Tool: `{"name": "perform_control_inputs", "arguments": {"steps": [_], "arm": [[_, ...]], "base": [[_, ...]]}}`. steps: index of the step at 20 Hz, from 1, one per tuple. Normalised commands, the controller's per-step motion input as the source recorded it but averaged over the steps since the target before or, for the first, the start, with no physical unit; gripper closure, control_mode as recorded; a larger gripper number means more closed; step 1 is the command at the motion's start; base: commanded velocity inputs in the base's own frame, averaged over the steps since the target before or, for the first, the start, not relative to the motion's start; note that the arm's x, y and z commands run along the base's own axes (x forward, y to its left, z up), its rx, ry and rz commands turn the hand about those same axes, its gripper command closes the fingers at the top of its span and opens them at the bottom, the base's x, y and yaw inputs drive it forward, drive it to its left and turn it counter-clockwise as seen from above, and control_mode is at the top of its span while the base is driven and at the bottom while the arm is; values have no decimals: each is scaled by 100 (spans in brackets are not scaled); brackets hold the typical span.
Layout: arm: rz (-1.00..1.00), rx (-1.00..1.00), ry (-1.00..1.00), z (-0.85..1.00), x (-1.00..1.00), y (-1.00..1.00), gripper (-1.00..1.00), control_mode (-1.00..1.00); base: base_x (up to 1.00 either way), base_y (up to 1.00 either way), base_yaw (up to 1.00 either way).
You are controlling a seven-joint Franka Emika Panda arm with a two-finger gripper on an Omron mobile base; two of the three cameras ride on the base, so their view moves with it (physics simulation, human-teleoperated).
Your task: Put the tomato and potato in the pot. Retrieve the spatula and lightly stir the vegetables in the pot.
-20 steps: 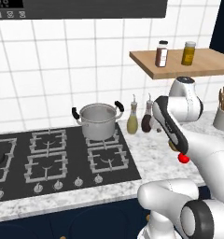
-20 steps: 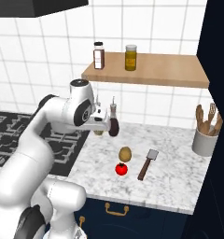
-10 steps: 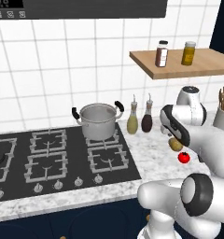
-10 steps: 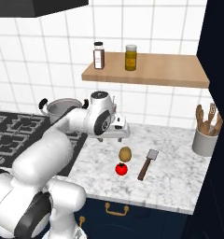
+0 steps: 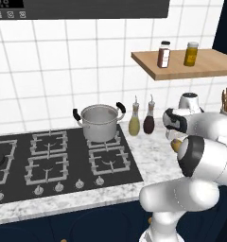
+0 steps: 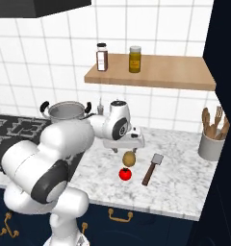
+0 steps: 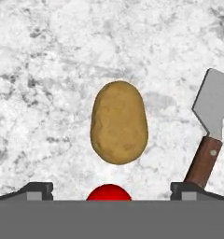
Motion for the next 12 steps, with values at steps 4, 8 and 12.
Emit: {"name": "perform_control_inputs", "arguments": {"steps": [4,8,12], "arm": [[0,0,11,-48,37,-18,-100,-100],[0,0,6,-50,38,-2,-100,-100],[0,0,3,-41,27,-1,-100,-100]], "base": [[0,0,0],[0,0,0],[0,0,0]]}}
